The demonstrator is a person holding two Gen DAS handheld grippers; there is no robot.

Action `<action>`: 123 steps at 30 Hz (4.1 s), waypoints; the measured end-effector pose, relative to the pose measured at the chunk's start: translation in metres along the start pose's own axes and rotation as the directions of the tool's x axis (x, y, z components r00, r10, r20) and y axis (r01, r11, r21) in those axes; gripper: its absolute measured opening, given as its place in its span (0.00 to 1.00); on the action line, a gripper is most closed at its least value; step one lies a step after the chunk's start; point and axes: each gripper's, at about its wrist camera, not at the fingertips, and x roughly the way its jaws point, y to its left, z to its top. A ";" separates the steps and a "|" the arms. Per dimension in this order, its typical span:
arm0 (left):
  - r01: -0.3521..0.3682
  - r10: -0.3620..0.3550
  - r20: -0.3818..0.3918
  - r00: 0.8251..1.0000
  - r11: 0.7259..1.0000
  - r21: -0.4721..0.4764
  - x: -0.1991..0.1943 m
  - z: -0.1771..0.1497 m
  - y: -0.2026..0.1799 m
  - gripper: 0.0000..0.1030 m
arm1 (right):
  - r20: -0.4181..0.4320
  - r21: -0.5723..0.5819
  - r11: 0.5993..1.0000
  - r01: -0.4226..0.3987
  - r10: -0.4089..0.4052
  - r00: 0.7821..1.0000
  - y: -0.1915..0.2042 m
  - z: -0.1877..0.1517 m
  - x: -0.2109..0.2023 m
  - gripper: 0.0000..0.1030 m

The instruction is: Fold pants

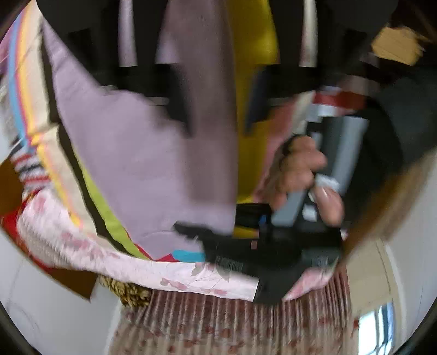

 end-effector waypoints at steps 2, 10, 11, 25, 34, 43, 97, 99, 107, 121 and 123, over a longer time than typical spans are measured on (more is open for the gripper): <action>-0.007 0.006 0.007 1.000 0.999 0.041 -0.004 -0.002 0.001 0.18 | 0.084 0.126 0.990 -0.060 0.050 0.995 -0.021 -0.010 -0.027 0.67; -0.010 0.000 0.038 0.999 0.963 0.268 -0.013 0.006 -0.053 0.17 | 0.070 0.349 0.937 0.019 -0.047 0.996 -0.083 -0.060 -0.065 0.57; -0.009 -0.004 0.044 0.999 0.957 0.290 -0.014 0.004 -0.062 0.17 | 0.058 0.338 0.941 0.017 -0.039 0.998 -0.078 -0.060 -0.060 0.57; -0.101 0.063 0.086 0.994 0.821 0.562 -0.031 -0.035 -0.159 0.17 | 0.109 0.365 0.930 -0.030 -0.011 0.994 -0.093 -0.048 -0.056 0.67; -0.082 0.034 0.085 0.996 0.750 0.657 -0.036 -0.077 -0.218 0.16 | 0.034 0.480 0.877 0.015 -0.035 0.999 -0.159 -0.045 -0.044 0.63; 0.118 -0.051 -0.109 0.993 0.585 0.802 -0.017 -0.221 -0.312 0.17 | 0.308 0.755 0.655 -0.017 -0.331 0.892 -0.163 -0.211 -0.242 0.78; -0.220 0.340 0.059 0.938 0.456 0.862 -0.022 -0.288 -0.194 0.98 | 0.313 0.739 0.667 -0.095 -0.215 0.925 -0.106 -0.166 -0.288 0.14; -0.262 0.378 0.082 0.922 0.456 0.850 -0.006 -0.280 -0.195 0.98 | 0.324 0.697 0.714 -0.072 -0.224 0.919 -0.104 -0.136 -0.301 0.14; -0.321 0.411 0.016 0.912 0.687 0.651 0.004 -0.211 -0.146 0.99 | 0.367 0.680 0.733 -0.002 -0.338 0.867 -0.086 -0.191 -0.347 0.13; -0.387 0.525 0.057 0.849 0.547 0.742 0.021 -0.235 -0.145 0.99 | 0.172 0.879 0.476 -0.039 -0.240 0.955 -0.088 -0.347 -0.249 0.13; -0.394 0.520 0.065 0.852 0.554 0.733 0.021 -0.234 -0.145 0.99 | 0.178 0.883 0.466 -0.049 -0.238 0.955 -0.089 -0.348 -0.250 0.13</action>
